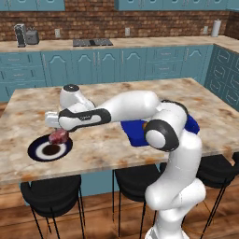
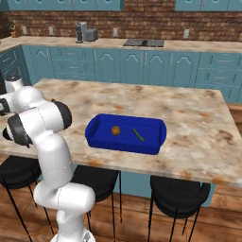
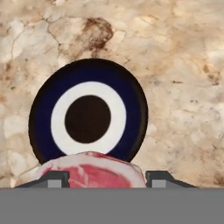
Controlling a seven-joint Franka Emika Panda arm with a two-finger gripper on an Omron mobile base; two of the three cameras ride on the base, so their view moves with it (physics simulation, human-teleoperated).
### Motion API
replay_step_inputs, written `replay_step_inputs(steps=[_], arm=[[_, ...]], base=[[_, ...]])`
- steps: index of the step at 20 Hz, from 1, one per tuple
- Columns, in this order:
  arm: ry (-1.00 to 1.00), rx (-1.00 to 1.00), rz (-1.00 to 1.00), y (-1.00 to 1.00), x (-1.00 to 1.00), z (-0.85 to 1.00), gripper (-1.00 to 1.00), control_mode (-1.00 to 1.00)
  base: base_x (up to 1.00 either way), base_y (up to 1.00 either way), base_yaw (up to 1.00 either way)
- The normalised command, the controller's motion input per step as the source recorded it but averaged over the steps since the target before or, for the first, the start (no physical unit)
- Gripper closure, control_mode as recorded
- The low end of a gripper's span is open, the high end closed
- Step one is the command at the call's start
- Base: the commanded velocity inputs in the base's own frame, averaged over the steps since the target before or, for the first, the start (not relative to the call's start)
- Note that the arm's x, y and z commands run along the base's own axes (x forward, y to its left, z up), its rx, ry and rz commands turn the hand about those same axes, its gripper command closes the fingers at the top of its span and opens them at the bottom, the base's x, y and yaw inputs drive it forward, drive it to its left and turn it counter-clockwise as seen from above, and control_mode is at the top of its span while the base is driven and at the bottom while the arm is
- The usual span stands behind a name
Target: Create a steak meal by picking up the steak and asparagus from the tray and placing them on the plate. Leave the orange on the tray.
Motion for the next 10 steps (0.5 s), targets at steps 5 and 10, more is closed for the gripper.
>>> replay_step_inputs(steps=[5, 10], arm=[[0.00, 0.00, 0.00, 0.28, 0.27, -0.44, 1.00, -1.00], [0.00, 0.00, 0.00, 0.30, 0.31, -0.35, 1.00, -1.00]], base=[[0.00, 0.00, 0.00], [0.00, 0.00, 0.00]])
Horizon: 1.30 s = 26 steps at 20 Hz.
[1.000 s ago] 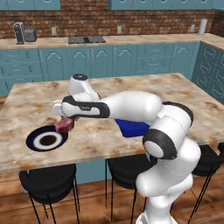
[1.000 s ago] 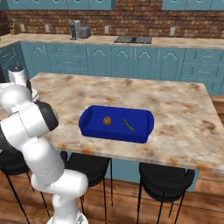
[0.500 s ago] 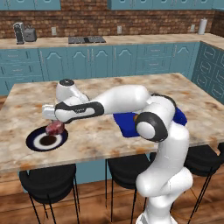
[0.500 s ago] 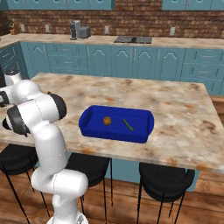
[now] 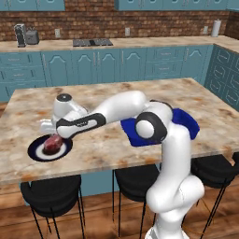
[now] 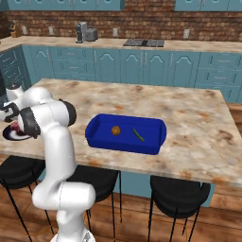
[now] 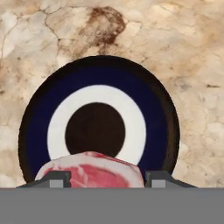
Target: Create a steak meal by picking up the steak and asparagus from the tray and placing them on the plate. Leave the orange on the tray.
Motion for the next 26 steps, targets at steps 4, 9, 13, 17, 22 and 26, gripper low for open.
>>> replay_step_inputs(steps=[4, 9, 13, 17, 22, 26], arm=[[0.00, 0.00, 0.00, 0.29, 0.33, -0.31, 1.00, -1.00], [-0.01, 0.00, 0.00, 0.26, 0.31, -0.28, 1.00, -1.00], [-0.02, 0.00, 0.00, 0.19, 0.36, -0.16, 1.00, -1.00], [-0.06, 0.00, 0.00, 0.05, 0.20, 0.00, -1.00, -1.00], [-0.07, 0.00, 0.00, 0.00, 0.00, 0.27, -1.00, -1.00], [-0.13, 0.00, 0.00, -0.33, -0.31, 0.48, -1.00, -1.00]], base=[[0.00, 0.00, 0.00], [0.00, 0.00, 0.00], [0.00, 0.00, 0.00], [0.00, 0.00, 0.00], [0.00, 0.00, 0.00], [0.00, 0.00, 0.00]])
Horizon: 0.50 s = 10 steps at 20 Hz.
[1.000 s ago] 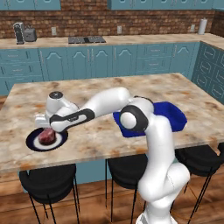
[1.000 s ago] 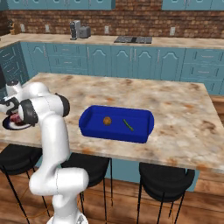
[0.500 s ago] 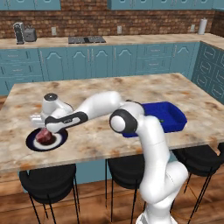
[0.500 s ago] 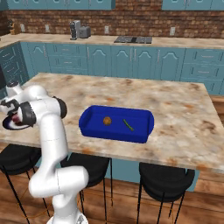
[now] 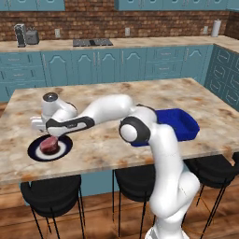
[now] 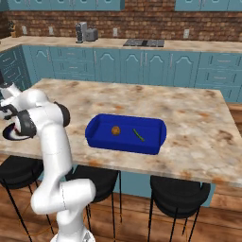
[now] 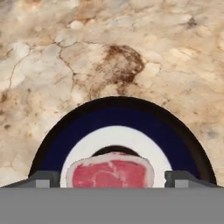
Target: Create a steak meal by picking up the steak and asparagus from the tray and placing them on the plate. Leave the orange on the tray.
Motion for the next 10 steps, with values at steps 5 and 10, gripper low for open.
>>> replay_step_inputs(steps=[5, 10], arm=[[-0.19, 0.02, -0.01, -0.81, -0.64, 0.52, -1.00, -1.00], [-0.16, 0.06, -0.01, -1.00, -0.51, 0.41, -1.00, -1.00]], base=[[0.00, 0.00, 0.00], [0.00, 0.00, 0.00]])
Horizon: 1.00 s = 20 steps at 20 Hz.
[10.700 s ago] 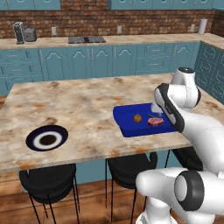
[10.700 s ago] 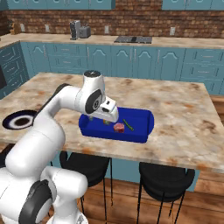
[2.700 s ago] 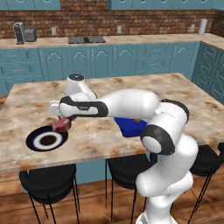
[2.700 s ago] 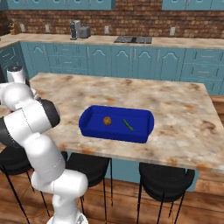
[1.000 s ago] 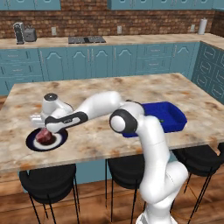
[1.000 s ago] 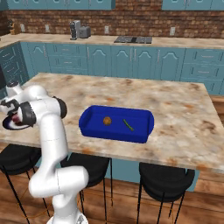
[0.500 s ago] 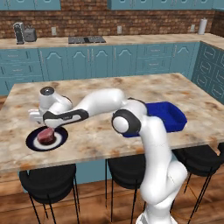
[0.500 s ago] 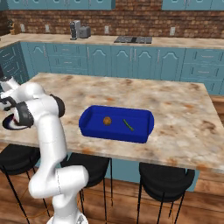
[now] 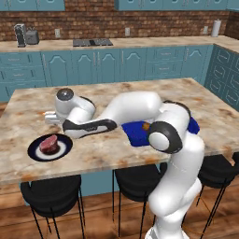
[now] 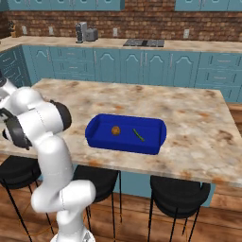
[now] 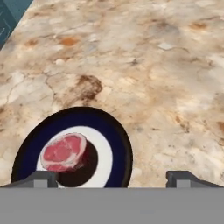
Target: Create a steak meal by picking up the steak and asparagus from the tray and placing them on the plate. Leave the orange on the tray.
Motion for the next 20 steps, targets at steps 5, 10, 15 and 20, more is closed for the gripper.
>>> replay_step_inputs(steps=[5, 10, 15, 20], arm=[[-0.12, 0.08, 0.00, -1.00, -0.30, 0.44, -1.00, -1.00], [0.00, 0.00, 0.00, -1.00, -0.29, 0.18, -1.00, -1.00], [0.00, 0.00, 0.00, -1.00, -0.24, 0.25, -1.00, -1.00], [0.00, 0.00, 0.00, -1.00, -0.09, 0.30, -1.00, -1.00]], base=[[0.00, 0.00, 0.00], [0.00, 0.00, 0.00], [0.00, 0.00, 0.00], [0.00, 0.00, 0.00]])
